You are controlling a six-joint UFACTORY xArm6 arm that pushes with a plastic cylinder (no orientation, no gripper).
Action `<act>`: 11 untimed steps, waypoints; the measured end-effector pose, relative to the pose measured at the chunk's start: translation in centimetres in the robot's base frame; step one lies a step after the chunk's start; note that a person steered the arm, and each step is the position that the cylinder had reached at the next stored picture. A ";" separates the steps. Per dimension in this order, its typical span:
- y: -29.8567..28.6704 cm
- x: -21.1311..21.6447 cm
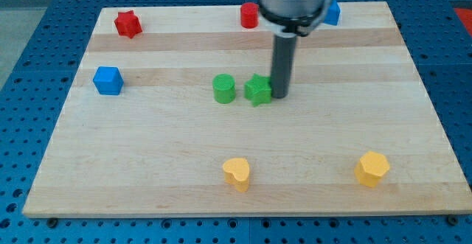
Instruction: Slide the blue triangle left and down a bit
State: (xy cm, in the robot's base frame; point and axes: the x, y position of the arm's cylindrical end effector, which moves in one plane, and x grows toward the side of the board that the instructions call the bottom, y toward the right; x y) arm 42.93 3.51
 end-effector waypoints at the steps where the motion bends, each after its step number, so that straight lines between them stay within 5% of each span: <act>1: 0.4 0.7; 4: 17.9 -10.4; 6: 20.8 -23.8; 11: 9.1 -18.3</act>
